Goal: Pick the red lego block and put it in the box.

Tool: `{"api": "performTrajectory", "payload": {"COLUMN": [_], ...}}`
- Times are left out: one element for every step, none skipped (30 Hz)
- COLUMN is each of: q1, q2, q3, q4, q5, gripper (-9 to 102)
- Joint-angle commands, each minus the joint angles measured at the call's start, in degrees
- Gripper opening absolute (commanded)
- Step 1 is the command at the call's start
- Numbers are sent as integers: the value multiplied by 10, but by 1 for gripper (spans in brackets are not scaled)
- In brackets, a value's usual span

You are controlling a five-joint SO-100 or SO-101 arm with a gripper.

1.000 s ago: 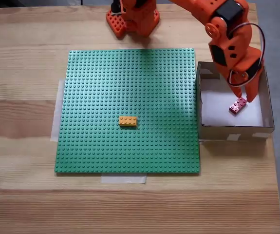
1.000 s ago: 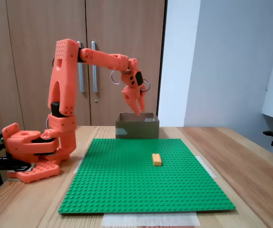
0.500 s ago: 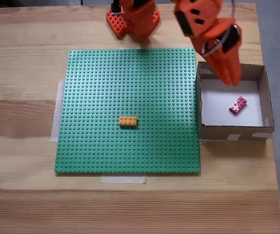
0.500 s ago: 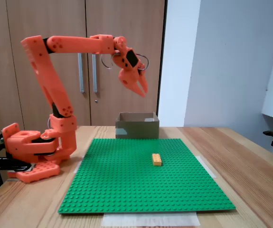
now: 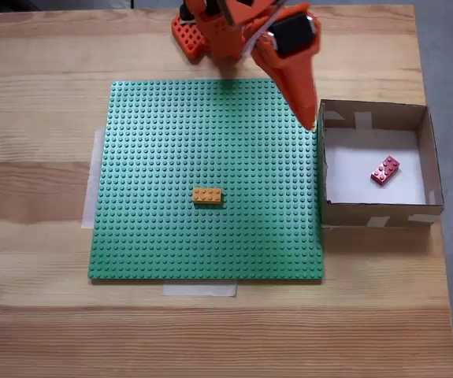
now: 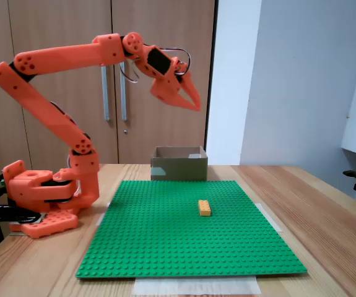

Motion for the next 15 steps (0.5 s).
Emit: {"api": "performTrajectory", "payload": {"q1": [54, 70, 84, 98, 112, 125, 136, 146, 154, 162, 168, 175, 181, 185, 189], "q2": [46, 59, 71, 85, 102, 119, 134, 149, 164, 179, 193, 208, 222, 236, 249], "q3": [25, 41, 58, 72, 90, 105, 119, 133, 148, 163, 179, 198, 218, 239, 260], "q4": [-20, -29, -34, -37, -41, -42, -40, -35, -31, -27, -24, -24, -26, -28, -28], "q5": [12, 14, 15, 21, 24, 25, 32, 36, 39, 41, 41, 40, 40, 38, 34], "gripper": [-1, -1, -1, -1, -1, -1, -1, -1, -1, -1, -1, -1, -1, -1, -1]}}
